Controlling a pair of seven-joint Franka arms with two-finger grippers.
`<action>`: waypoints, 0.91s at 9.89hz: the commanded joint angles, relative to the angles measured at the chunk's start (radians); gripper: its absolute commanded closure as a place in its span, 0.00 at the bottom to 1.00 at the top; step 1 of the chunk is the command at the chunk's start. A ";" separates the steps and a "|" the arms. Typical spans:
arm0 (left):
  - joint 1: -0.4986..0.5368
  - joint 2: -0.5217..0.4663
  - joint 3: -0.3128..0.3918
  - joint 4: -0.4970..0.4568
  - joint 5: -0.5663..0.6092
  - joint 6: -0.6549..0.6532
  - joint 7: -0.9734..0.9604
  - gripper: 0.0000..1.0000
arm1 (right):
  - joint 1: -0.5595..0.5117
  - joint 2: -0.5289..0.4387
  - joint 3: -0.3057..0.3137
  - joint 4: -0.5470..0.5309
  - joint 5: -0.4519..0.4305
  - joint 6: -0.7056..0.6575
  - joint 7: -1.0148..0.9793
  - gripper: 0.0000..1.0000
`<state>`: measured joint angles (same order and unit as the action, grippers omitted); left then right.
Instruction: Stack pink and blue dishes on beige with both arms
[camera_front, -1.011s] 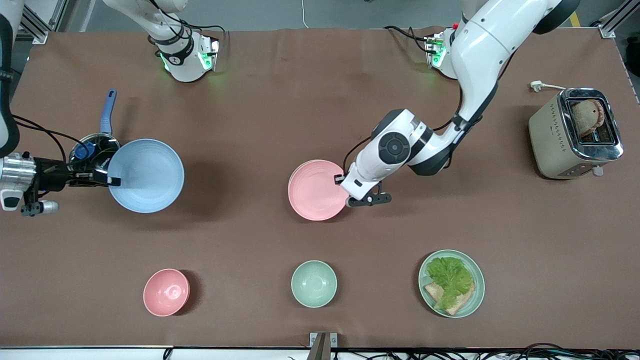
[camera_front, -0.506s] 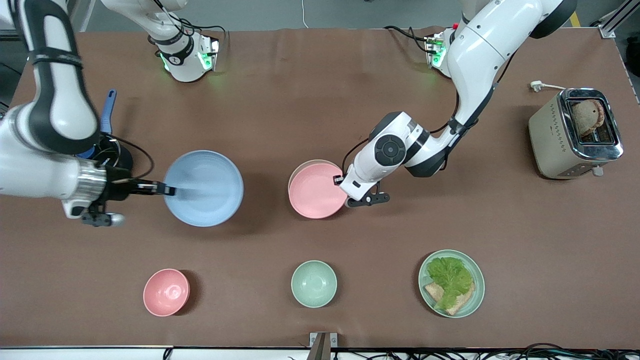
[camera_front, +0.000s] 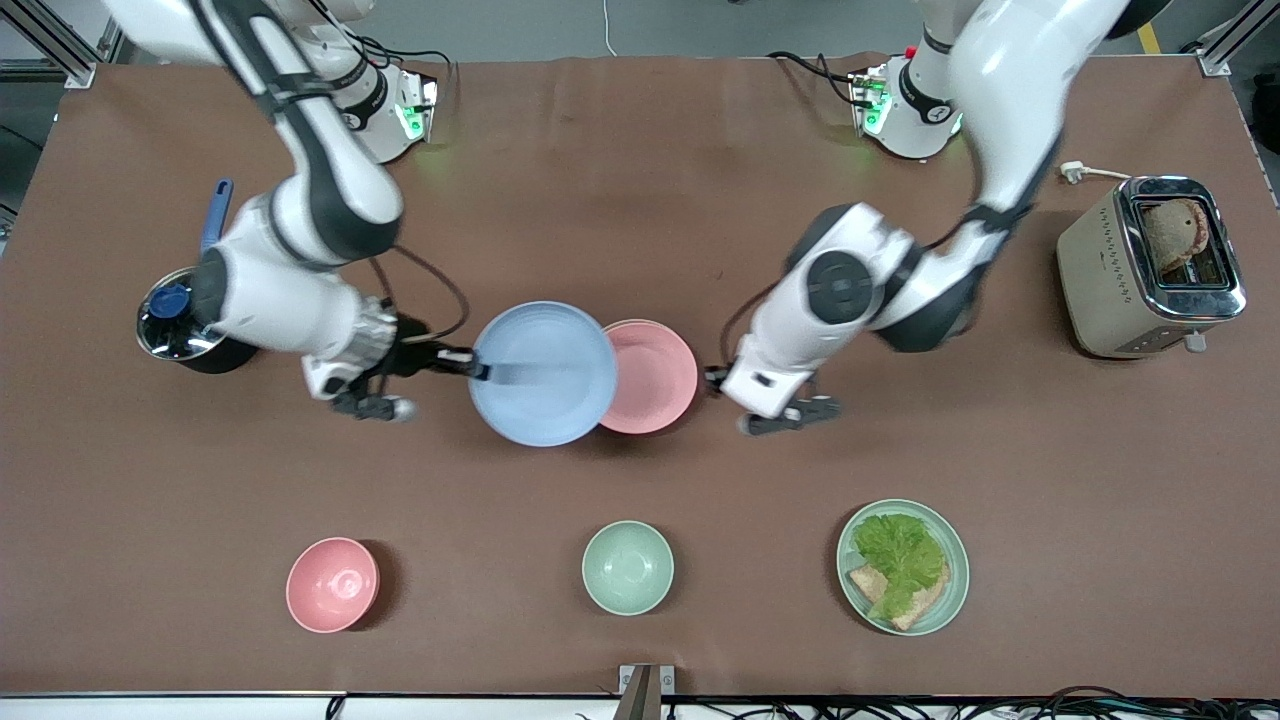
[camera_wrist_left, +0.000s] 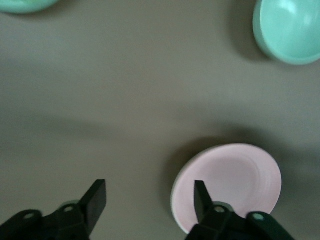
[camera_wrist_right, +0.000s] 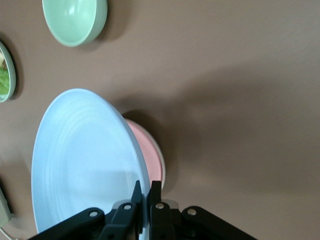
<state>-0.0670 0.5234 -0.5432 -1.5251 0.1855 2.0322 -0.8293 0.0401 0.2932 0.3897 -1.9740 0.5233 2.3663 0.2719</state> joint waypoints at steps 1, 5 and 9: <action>0.092 -0.086 0.005 0.084 0.028 -0.198 0.155 0.00 | 0.027 -0.037 0.087 -0.141 -0.014 0.220 0.059 0.99; 0.297 -0.323 -0.003 0.112 0.003 -0.374 0.560 0.00 | 0.144 0.116 0.098 -0.201 -0.014 0.564 0.059 0.98; 0.172 -0.527 0.260 0.024 -0.090 -0.523 0.795 0.00 | 0.149 0.170 0.098 -0.210 -0.014 0.608 0.047 0.97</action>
<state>0.1776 0.0568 -0.4124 -1.3953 0.1317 1.5209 -0.1047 0.1935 0.4687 0.4834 -2.1750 0.5234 2.9678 0.3105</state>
